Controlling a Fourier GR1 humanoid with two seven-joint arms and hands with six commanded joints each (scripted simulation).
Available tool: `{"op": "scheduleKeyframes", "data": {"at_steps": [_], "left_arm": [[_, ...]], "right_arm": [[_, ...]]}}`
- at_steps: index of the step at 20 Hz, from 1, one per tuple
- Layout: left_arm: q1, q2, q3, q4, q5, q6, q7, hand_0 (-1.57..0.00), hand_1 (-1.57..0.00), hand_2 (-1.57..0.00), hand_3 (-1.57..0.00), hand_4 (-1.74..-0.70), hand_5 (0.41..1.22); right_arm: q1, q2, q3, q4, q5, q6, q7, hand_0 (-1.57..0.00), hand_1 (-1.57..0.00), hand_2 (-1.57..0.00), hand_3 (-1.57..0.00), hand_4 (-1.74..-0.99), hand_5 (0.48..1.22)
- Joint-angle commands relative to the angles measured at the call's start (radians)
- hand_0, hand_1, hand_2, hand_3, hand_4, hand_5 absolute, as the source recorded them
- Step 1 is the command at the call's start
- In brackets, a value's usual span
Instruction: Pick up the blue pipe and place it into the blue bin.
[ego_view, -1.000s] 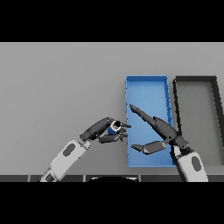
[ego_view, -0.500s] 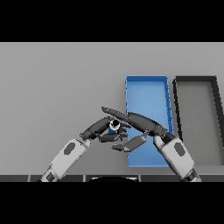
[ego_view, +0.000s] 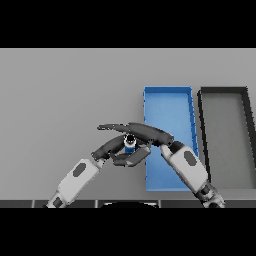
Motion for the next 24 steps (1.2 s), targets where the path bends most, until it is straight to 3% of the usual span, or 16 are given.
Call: {"op": "scheduleKeyframes", "data": {"at_steps": [1, 2, 3, 4, 5, 7, 9, 11, 13, 14, 16, 17, 18, 21, 23, 24], "left_arm": [[-0.02, 0.018, -0.009, 0.002, -0.049, 0.024, 0.032, -1.24, -1.12, -1.09, -0.92, -1.61, 1.221], [-0.023, 0.043, -0.021, -0.009, -0.088, 0.029, 0.052, -0.99, -0.9, -0.87, -0.74, -1.59, 1.221], [-0.008, 0.043, -0.025, -0.03, -0.094, 0.04, 0.045, -0.88, -0.83, -0.8, -0.67, -1.61, 1.221], [-0.007, 0.039, -0.027, -0.029, -0.095, 0.046, 0.041, -0.89, -0.87, -0.85, -0.66, -1.64, 1.221], [-0.004, 0.025, -0.016, -0.02, -0.08, 0.052, 0.023, -1.03, -1.01, -0.99, -0.62, -1.66, 1.192], [0.019, 0.008, -0.001, -0.035, -0.017, 0.038, -0.003, -1.22, -1.21, -1.2, -0.52, -1.69, 1.203], [0.029, -0.001, 0.002, -0.045, 0.006, 0.034, 0.019, -1.35, -1.34, -1.33, -0.53, -1.71, 1.209], [0.014, 0.0, 0.001, -0.026, -0.013, 0.04, 0.01, -1.43, -1.42, -1.42, -0.59, -1.72, 1.214], [0.016, 0.017, -0.003, -0.028, -0.013, 0.033, -0.016, -1.48, -1.45, -1.47, -0.55, -1.73, 1.216], [0.006, 0.022, -0.009, -0.031, -0.023, 0.038, 0.003, -1.5, -1.45, -1.49, -0.53, -1.73, 1.217], [-0.003, 0.033, -0.015, -0.023, -0.029, 0.036, -0.013, -1.5, -1.36, -1.52, -0.51, -1.73, 1.219], [-0.01, 0.033, -0.019, -0.016, -0.031, 0.03, -0.004, -1.43, -1.22, -1.35, -0.53, -1.64, 1.219], [-0.013, 0.035, -0.02, -0.006, -0.042, 0.026, -0.006, -1.41, -1.19, -1.24, -0.52, -1.54, 1.219], [-0.021, 0.06, -0.018, -0.009, -0.051, -0.038, -0.005, -0.78, -0.64, -0.65, -0.27, -1.25, 1.22], [-0.023, 0.061, -0.004, -0.009, -0.075, -0.066, 0.001, -0.5, -0.41, -0.42, -0.17, -1.11, 1.184], [-0.021, 0.061, 0.002, -0.014, -0.092, -0.077, -0.005, -0.4, -0.33, -0.33, -0.14, -1.05, 1.118]], "right_arm": [[-0.008, 0.004, 0.006, 0.005, 0.002, 0.007, 0.015, -0.28, -0.31, -0.33, -0.23, -1.352, 0.528], [-0.011, 0.005, 0.006, 0.009, -0.005, 0.019, 0.005, -0.48, -0.5, -0.5, -0.37, -1.39, 0.538], [-0.013, 0.009, 0.014, 0.018, -0.006, 0.033, -0.002, -0.7, -0.71, -0.71, -0.56, -1.453, 0.551], [-0.012, 0.016, 0.019, 0.018, -0.021, 0.038, -0.009, -0.87, -0.89, -0.89, -0.7, -1.503, 0.573], [-0.007, 0.03, 0.026, 0.024, -0.037, 0.032, 0.007, -1.01, -1.02, -1.02, -0.83, -1.541, 0.604], [-0.022, 0.046, 0.018, 0.026, -0.071, 0.005, 0.032, -1.21, -1.22, -1.22, -1.1, -1.492, 0.706], [0.001, 0.052, 0.02, 0.021, -0.044, -0.008, -0.023, -1.34, -1.35, -1.35, -1.27, -1.464, 0.891], [0.008, 0.052, 0.03, 0.012, 0.012, -0.01, -0.045, -1.42, -1.43, -1.43, -1.38, -1.456, 1.01], [0.001, 0.054, 0.023, 0.01, 0.041, 0.011, -0.07, -1.48, -1.48, -1.48, -1.45, -1.465, 1.086], [0.018, 0.065, 0.025, 0.001, 0.048, 0.013, -0.077, -1.5, -1.5, -1.5, -1.47, -1.469, 1.113], [0.031, 0.077, 0.015, -0.009, 0.026, 0.032, -0.052, -1.52, -1.52, -1.52, -1.51, -1.473, 1.152], [0.038, 0.087, 0.011, -0.007, 0.019, 0.042, -0.044, -1.53, -1.53, -1.53, -1.52, -1.474, 1.166], [0.036, 0.09, -0.001, 0.0, 0.022, 0.053, -0.039, -1.54, -1.54, -1.54, -1.53, -1.477, 1.177], [0.063, 0.114, 0.003, -0.024, 0.046, 0.07, -0.047, -1.56, -1.56, -1.56, -1.55, -1.481, 1.198], [0.062, 0.122, -0.009, -0.029, 0.048, 0.068, -0.04, -1.56, -1.56, -1.56, -1.56, -1.482, 1.206], [0.074, 0.124, -0.01, -0.038, 0.049, 0.067, -0.057, -1.56, -1.56, -1.56, -1.56, -1.483, 1.209]]}}
